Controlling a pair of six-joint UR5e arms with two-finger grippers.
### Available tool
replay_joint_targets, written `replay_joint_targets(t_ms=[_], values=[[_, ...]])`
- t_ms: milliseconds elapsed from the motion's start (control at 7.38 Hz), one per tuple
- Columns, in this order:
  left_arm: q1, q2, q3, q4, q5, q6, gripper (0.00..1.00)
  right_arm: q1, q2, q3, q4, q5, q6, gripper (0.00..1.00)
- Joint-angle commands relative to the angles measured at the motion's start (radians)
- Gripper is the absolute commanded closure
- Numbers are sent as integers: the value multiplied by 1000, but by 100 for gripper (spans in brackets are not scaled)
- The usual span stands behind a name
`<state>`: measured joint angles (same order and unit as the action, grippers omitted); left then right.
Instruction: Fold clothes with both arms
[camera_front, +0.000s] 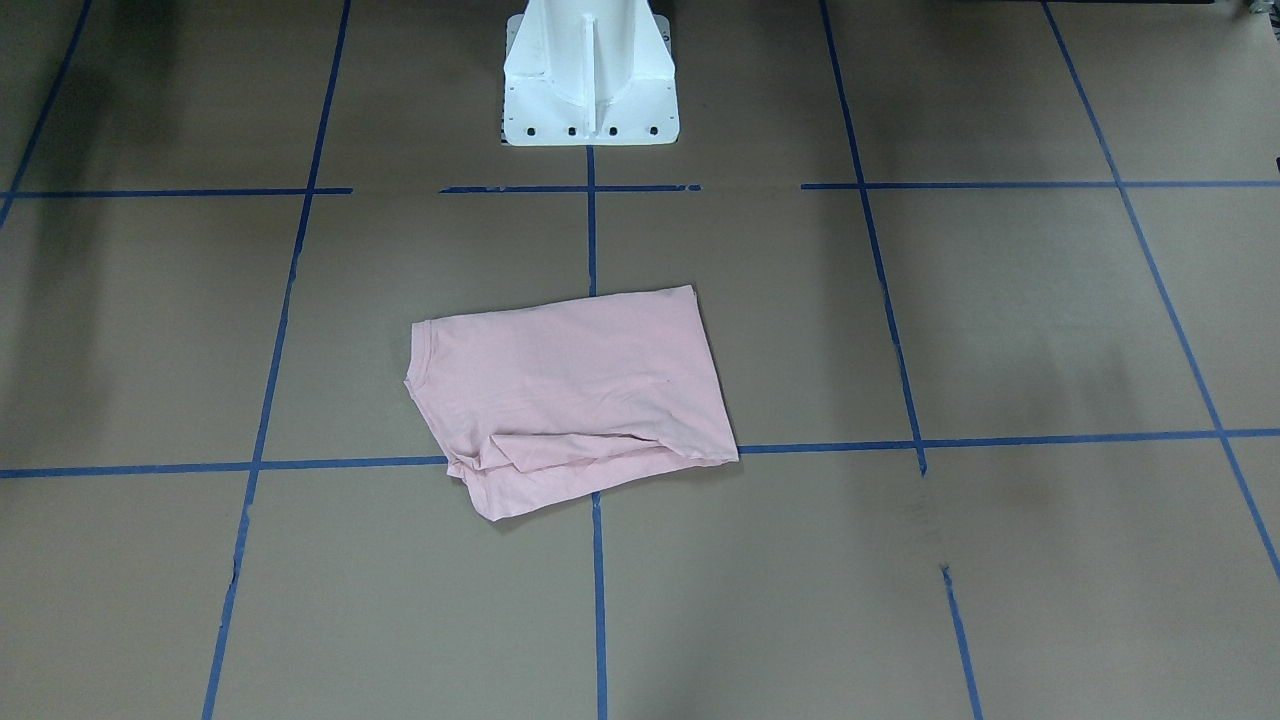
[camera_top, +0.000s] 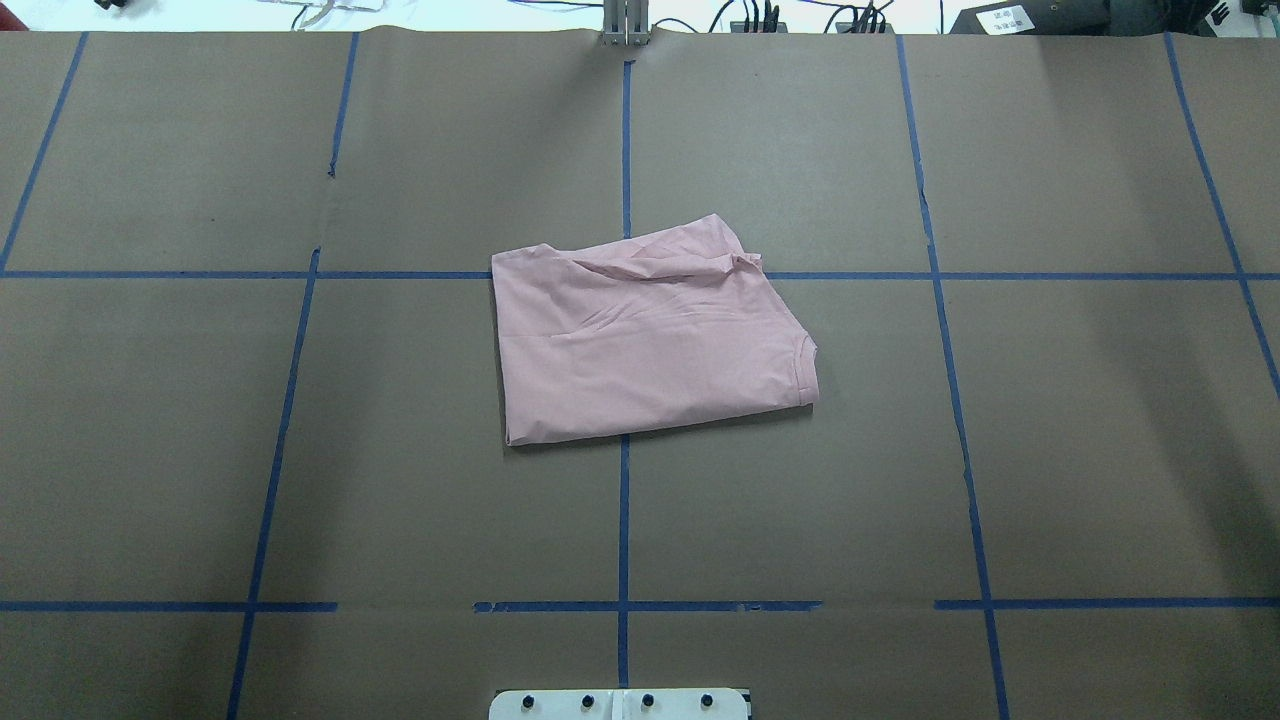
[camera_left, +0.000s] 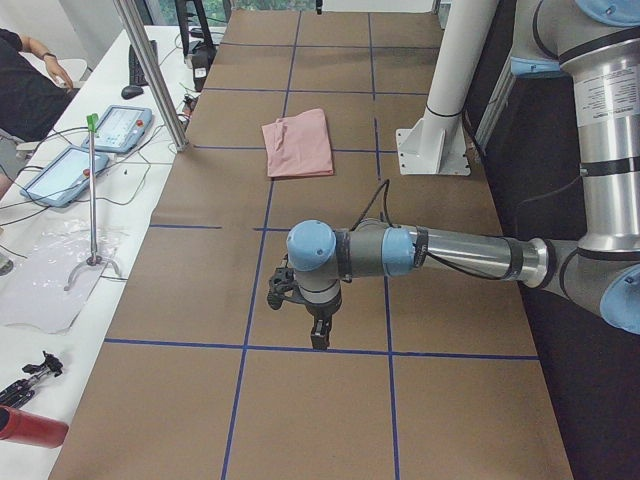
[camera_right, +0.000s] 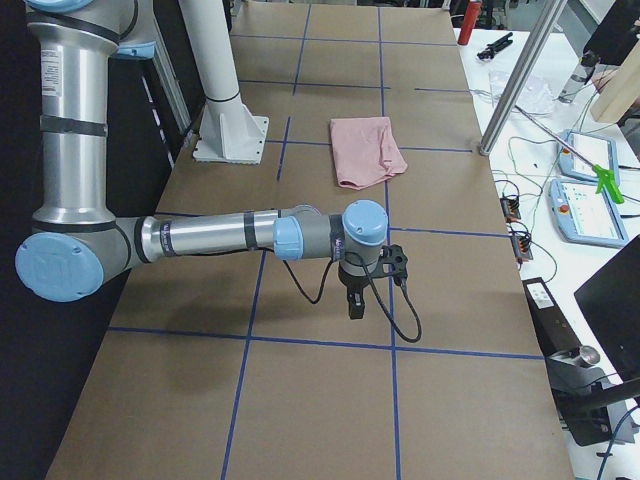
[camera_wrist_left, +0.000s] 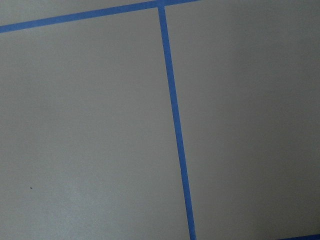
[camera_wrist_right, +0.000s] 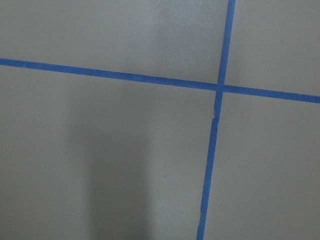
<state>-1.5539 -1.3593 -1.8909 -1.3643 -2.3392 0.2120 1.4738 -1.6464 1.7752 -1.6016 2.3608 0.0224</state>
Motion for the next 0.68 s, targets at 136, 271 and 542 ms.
replay_joint_targets(t_ms=[136,271,542], values=[[-2,-1,1,-24,-20,-47,0,0,0,4,2,-3,13,0],[0,-3,6,-30,-20,-49,0,-1,2,4,2,-3,13,0],[0,-10,7,-32,-19,-49,0,0,2,6,2,-5,13,0]])
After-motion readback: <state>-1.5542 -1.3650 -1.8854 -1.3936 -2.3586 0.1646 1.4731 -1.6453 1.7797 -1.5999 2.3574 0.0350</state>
